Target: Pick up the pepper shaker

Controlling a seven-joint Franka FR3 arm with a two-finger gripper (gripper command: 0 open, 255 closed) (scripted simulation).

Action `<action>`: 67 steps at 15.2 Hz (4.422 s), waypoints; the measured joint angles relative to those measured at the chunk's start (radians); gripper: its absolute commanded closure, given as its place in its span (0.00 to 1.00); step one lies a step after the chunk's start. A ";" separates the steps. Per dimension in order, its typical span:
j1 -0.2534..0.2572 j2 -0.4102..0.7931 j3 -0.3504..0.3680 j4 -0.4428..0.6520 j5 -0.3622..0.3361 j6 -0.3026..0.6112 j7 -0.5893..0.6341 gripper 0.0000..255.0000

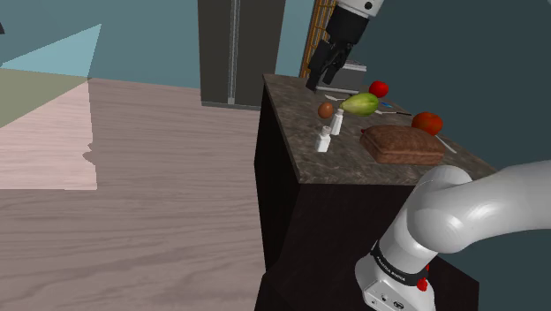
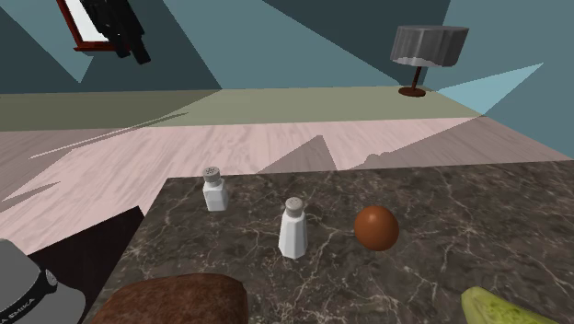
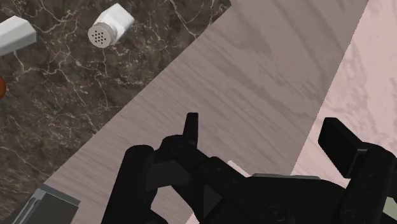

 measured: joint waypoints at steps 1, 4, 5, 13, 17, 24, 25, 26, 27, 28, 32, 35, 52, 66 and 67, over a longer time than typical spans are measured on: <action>0.000 0.000 0.000 0.000 0.000 0.000 0.000 0.00; -0.020 0.023 -0.032 -0.007 -0.023 0.017 -0.024 0.00; -0.030 0.034 -0.048 -0.012 -0.033 0.028 -0.036 0.00; -0.104 0.164 -0.164 -0.010 -0.110 0.114 -0.117 0.00; -0.139 0.243 -0.224 0.008 -0.142 0.158 -0.159 0.00; -0.195 0.398 -0.327 0.069 -0.179 0.227 -0.232 0.00; -0.200 0.426 -0.339 0.085 -0.180 0.234 -0.239 0.00; -0.207 0.455 -0.355 0.101 -0.181 0.245 -0.253 0.00; -0.215 0.478 -0.370 0.113 -0.183 0.253 -0.264 0.00; -0.223 0.500 -0.385 0.127 -0.184 0.258 -0.277 0.00; -0.249 0.608 -0.434 0.188 -0.175 0.290 -0.318 0.00; -0.258 0.630 -0.449 0.179 -0.173 0.319 -0.332 0.00; -0.260 0.652 -0.454 0.132 -0.169 0.388 -0.333 1.00; -0.256 0.618 -0.445 0.281 -0.173 0.205 -0.337 1.00; -0.256 0.616 -0.444 0.286 -0.173 0.199 -0.336 1.00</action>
